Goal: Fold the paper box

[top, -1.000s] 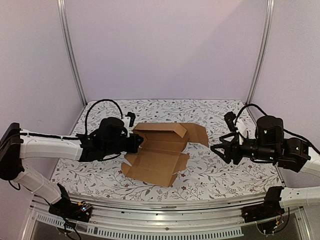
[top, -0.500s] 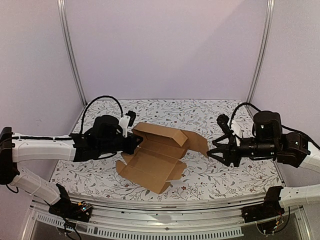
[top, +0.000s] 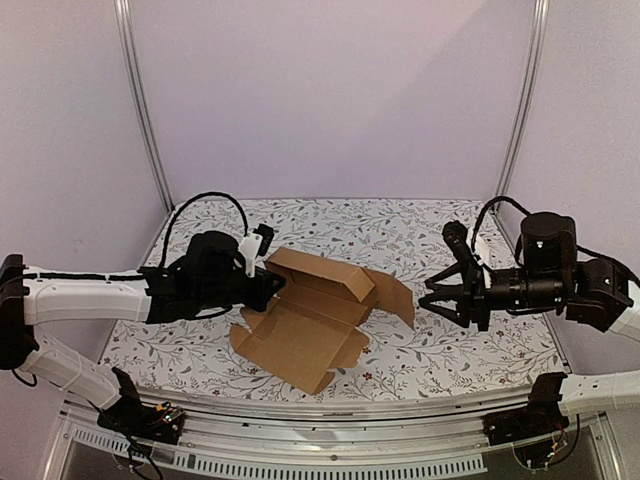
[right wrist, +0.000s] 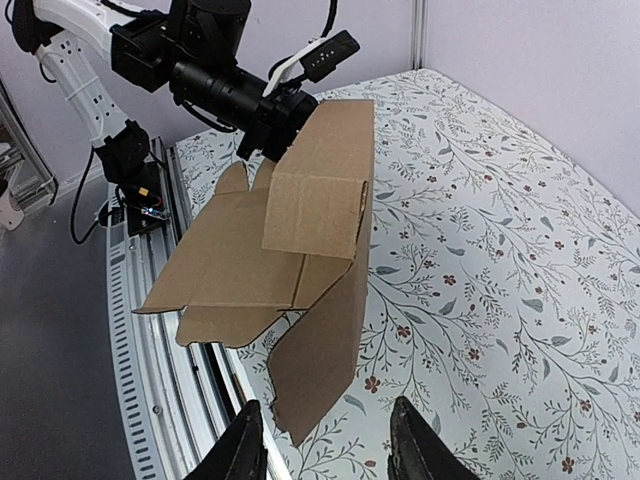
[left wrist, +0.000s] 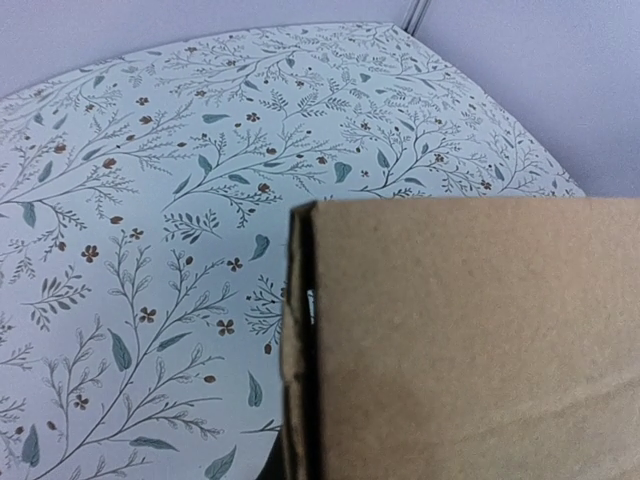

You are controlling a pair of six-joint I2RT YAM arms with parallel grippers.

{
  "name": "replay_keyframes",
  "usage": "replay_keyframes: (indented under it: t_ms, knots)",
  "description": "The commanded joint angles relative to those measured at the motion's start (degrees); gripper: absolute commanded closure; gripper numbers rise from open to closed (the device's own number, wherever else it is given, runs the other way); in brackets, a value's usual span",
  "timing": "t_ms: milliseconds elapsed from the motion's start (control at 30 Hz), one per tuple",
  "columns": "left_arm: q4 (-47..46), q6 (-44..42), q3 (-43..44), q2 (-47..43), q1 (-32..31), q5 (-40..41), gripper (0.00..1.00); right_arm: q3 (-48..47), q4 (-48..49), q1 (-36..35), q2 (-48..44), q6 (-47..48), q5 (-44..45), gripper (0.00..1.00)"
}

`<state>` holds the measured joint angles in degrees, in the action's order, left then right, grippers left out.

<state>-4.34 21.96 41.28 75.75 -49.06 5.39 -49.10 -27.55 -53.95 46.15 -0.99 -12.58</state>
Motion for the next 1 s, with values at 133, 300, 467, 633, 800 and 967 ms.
replay_keyframes:
  t_ms: [133,300,467,633,800,967]
  knots:
    - [0.67,-0.91,-0.14,-1.09,0.72,-1.71,1.00,0.18,2.12,-0.19,6.58,-0.60,-2.87,0.62]
    - [1.00,-0.37,0.04,-0.31,0.72,-0.95,1.00,0.23,5.25,-0.52,9.82,-1.85,-5.14,0.64]
    - [1.00,0.68,0.10,0.01,0.72,0.62,1.00,-0.28,7.51,-1.59,11.87,-2.76,-5.46,0.64]
    - [0.81,1.86,0.53,0.75,0.72,1.68,1.00,-0.94,9.37,-2.84,15.07,-3.45,-3.92,0.63]
    - [1.00,2.80,0.99,1.24,0.72,2.67,1.00,-2.18,10.53,-3.81,18.12,-4.45,-0.65,0.62]
    - [1.08,3.42,1.09,1.50,0.55,3.32,1.00,-2.38,13.62,-4.74,20.12,-5.71,1.15,0.62]
